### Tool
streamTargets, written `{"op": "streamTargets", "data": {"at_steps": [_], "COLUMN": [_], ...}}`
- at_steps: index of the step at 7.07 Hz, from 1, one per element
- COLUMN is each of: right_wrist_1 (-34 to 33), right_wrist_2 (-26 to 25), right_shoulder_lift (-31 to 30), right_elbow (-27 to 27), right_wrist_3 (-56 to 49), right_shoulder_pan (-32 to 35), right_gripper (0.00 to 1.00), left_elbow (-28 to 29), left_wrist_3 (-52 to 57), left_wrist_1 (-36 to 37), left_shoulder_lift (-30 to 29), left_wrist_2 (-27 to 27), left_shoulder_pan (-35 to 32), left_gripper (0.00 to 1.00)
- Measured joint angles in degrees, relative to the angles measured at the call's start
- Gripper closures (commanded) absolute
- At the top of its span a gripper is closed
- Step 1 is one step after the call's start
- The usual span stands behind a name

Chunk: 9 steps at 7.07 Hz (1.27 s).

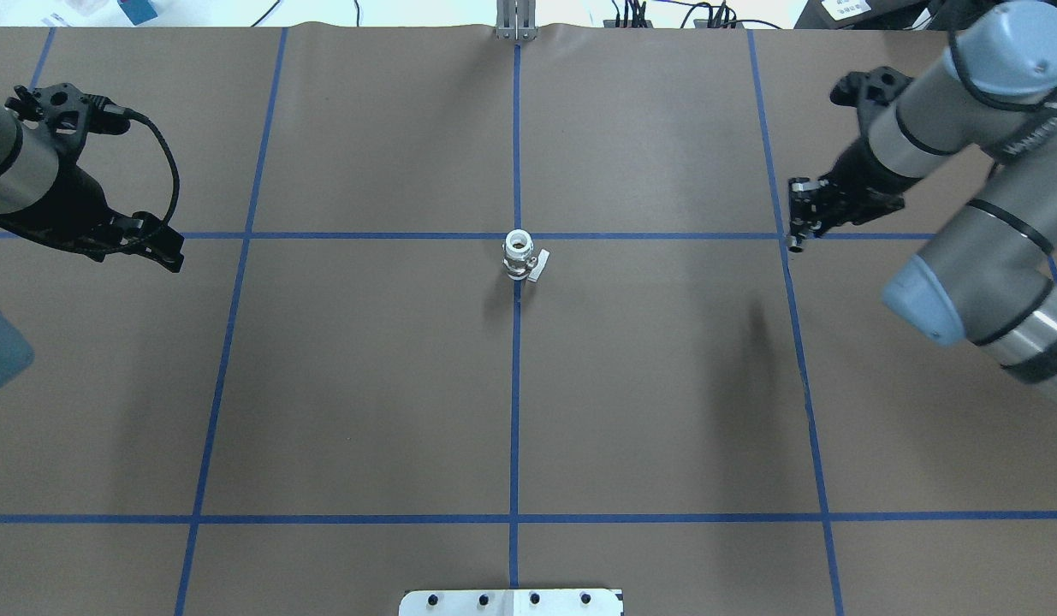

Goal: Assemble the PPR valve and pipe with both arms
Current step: 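Carry the chrome fitting with the right gripper above the valve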

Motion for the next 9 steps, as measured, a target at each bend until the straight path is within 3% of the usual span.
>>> {"op": "streamTargets", "data": {"at_steps": [4,7,9], "right_wrist_1": [-2.9,-2.9,-2.9], "right_wrist_2": [-4.2,-6.6,-7.9], "right_shoulder_lift": [24.8,32.4,33.8], "right_elbow": [-14.6,-19.7,-20.8], "right_wrist_3": [17.8,23.8,26.2], "right_shoulder_pan": [-6.9,-11.3,-12.4], "right_gripper": [1.0,1.0,1.0], "left_elbow": [0.8,1.3,1.4], "left_wrist_3": [7.5,7.5,7.4], "left_wrist_1": [-0.1,-0.4,-0.5], "left_shoulder_lift": [3.2,3.3,3.2], "left_wrist_2": [0.0,0.0,0.0], "left_shoulder_pan": [-2.1,-2.2,-2.1], "left_gripper": [0.02,0.02,0.02]}}
